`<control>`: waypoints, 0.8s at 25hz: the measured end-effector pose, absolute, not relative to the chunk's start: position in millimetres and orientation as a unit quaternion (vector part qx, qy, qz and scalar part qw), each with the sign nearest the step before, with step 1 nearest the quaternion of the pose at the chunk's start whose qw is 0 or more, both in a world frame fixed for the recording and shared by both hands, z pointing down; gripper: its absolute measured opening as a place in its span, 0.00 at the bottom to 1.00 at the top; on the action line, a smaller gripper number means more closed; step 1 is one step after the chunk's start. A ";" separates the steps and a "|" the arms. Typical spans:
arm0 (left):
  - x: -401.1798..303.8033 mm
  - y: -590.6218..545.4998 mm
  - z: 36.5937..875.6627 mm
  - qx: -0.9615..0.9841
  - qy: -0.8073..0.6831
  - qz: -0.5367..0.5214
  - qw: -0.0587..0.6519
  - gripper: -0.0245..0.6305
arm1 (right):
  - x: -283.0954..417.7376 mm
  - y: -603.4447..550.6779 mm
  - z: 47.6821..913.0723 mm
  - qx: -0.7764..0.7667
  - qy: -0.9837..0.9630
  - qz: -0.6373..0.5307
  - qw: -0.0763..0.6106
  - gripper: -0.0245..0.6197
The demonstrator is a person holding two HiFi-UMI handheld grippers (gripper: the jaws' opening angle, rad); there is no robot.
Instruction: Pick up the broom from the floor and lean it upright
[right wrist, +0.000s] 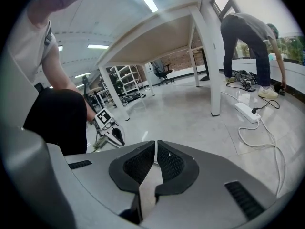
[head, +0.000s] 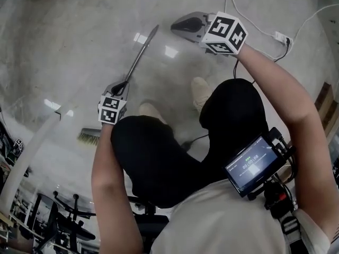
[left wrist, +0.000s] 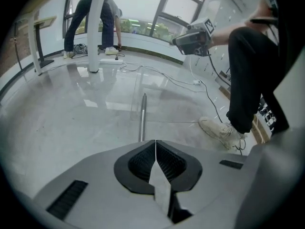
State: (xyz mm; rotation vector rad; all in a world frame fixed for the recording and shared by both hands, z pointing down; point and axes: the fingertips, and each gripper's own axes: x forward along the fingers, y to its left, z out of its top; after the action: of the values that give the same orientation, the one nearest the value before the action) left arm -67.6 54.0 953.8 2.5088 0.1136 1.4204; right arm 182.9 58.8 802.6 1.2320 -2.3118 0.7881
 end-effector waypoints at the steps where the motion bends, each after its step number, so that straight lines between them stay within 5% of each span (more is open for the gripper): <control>1: -65.6 52.3 960.7 0.863 0.037 0.487 0.126 0.05 | 183.8 55.8 806.9 0.437 -0.831 0.279 0.201 0.08; 14: -98.0 40.7 1040.2 0.859 0.049 0.501 0.093 0.06 | 196.2 34.5 856.3 0.421 -0.836 0.264 0.234 0.08; 17: -96.3 40.9 1051.7 0.860 0.041 0.502 0.077 0.18 | 202.0 31.7 856.0 0.428 -0.830 0.266 0.238 0.08; 20: -92.9 47.3 1060.0 0.848 0.044 0.523 0.069 0.20 | 202.0 31.5 856.9 0.426 -0.830 0.269 0.241 0.08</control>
State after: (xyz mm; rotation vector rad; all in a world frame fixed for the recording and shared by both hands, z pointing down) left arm -92.9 47.3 1060.0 2.5544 0.1325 1.5742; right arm 202.0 31.5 856.9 1.1642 -2.2689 0.7368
